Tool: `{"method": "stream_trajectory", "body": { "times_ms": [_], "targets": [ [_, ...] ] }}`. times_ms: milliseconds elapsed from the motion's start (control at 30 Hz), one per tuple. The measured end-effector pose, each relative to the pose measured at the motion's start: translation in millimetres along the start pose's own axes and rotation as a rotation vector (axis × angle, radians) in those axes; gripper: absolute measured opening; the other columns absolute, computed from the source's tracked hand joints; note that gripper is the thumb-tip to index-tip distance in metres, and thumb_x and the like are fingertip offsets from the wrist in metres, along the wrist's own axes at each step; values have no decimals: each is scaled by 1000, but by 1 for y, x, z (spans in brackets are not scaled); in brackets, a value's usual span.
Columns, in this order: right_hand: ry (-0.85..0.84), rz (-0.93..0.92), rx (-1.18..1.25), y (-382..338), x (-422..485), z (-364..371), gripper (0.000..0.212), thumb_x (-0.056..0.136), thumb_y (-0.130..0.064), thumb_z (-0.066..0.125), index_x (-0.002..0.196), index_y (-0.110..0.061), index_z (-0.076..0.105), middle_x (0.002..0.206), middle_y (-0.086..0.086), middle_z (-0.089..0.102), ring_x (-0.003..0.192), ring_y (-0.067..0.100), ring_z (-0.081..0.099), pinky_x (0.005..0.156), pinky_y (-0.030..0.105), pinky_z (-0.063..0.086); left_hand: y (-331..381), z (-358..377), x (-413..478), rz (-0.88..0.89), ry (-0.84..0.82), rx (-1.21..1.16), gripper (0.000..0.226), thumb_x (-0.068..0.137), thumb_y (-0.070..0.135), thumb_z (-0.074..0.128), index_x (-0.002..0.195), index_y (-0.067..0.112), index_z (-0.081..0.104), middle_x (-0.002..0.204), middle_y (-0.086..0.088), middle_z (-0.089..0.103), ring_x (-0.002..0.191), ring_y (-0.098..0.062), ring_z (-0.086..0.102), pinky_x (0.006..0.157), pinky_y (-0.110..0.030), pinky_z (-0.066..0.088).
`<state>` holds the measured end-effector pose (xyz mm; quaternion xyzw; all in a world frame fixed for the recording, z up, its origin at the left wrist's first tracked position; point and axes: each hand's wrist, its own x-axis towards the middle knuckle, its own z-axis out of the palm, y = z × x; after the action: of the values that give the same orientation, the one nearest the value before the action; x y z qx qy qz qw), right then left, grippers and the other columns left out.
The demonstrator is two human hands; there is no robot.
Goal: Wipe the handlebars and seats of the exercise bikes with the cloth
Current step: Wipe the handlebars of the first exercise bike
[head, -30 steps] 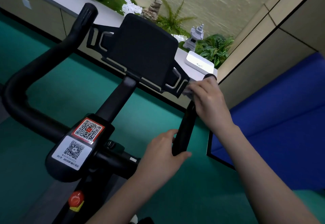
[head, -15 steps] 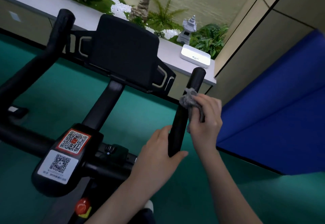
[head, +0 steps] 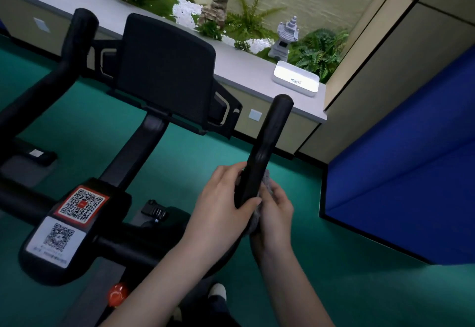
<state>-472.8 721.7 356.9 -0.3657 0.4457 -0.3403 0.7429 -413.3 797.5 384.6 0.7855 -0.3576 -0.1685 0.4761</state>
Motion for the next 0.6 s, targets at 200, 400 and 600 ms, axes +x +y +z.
{"method": "stream_trajectory", "body": {
  "times_ms": [200,400,600],
  "targets": [
    [-190,180,164,-17,6,4,21,91,1,51,109,8,59,78,14,73,65,21,70,51,27,55,-1,3,-3,-17,39,-48,55,79,22,72,130,29,50,112,18,50,100,15,44,85,-6,37],
    [-215,159,86,-31,27,8,19,93,0,49,107,4,61,96,20,71,82,28,69,81,46,56,-2,3,-4,-33,39,-66,55,79,22,72,129,31,51,116,18,50,104,15,41,82,-1,35],
    [-155,-122,-30,-57,52,12,22,92,3,52,113,8,59,105,26,66,94,35,64,87,43,53,-3,5,-4,-54,29,-84,51,81,24,71,127,33,51,114,23,48,102,16,42,79,2,34]
  ]
}}
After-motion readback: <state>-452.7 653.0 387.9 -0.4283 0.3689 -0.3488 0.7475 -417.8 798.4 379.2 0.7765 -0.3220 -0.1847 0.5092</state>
